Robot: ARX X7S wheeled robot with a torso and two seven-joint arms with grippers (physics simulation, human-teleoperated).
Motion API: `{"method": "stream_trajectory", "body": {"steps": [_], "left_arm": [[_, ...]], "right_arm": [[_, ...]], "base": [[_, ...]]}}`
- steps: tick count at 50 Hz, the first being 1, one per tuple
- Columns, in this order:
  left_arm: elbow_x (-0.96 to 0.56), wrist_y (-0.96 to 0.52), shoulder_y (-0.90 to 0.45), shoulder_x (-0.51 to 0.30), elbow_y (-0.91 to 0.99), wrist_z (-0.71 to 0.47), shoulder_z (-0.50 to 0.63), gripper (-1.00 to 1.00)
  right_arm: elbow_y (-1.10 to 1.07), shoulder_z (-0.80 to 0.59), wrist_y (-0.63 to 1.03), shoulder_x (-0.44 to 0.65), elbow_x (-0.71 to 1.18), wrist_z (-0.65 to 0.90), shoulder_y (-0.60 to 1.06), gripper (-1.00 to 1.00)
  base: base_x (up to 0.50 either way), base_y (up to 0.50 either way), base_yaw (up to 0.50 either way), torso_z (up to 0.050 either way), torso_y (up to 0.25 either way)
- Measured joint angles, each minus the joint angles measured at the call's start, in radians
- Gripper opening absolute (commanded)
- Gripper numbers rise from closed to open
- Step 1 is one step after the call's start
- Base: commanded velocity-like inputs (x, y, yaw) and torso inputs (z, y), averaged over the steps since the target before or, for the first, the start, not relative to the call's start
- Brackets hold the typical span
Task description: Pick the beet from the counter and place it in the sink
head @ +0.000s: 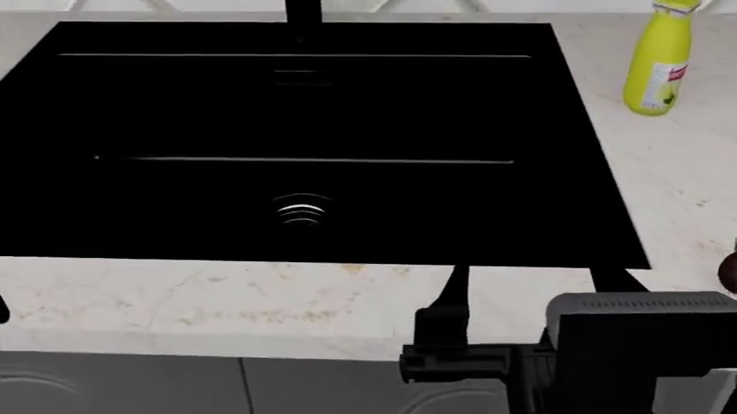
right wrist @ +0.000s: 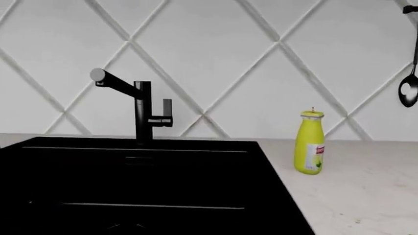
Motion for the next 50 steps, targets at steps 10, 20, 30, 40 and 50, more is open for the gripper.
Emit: {"method": "stream_trajectory", "body": {"steps": [10, 20, 30, 40, 50], "left_arm": [[-0.004, -0.001, 0.000, 0.000, 0.002, -0.004, 0.004, 1.00], [-0.007, -0.006, -0.005, -0.004, 0.004, -0.007, 0.012, 1.00], [-0.009, -0.008, -0.007, -0.006, 0.004, -0.010, 0.020, 1.00], [-0.013, -0.005, -0.005, -0.007, 0.001, -0.014, 0.023, 1.00], [-0.014, -0.003, -0.006, -0.008, -0.003, -0.019, 0.029, 1.00]], "right_arm": [[0.000, 0.003, -0.013, 0.003, 0.007, 0.003, -0.005, 1.00], [-0.002, 0.009, -0.016, 0.004, 0.019, 0.007, -0.004, 1.00], [0.000, 0.017, -0.024, 0.005, 0.028, 0.013, -0.008, 1.00], [0.005, 0.013, -0.034, 0.009, 0.030, 0.017, -0.013, 1.00], [0.012, 0.015, -0.046, 0.010, 0.035, 0.022, -0.023, 1.00]], "base": [[0.34, 0.21, 0.00, 0.000, 0.000], [0.38, 0.04, 0.00, 0.000, 0.000], [0.39, 0.00, 0.00, 0.000, 0.002], [0.33, 0.03, 0.00, 0.000, 0.000], [0.13, 0.08, 0.00, 0.000, 0.000]]}}
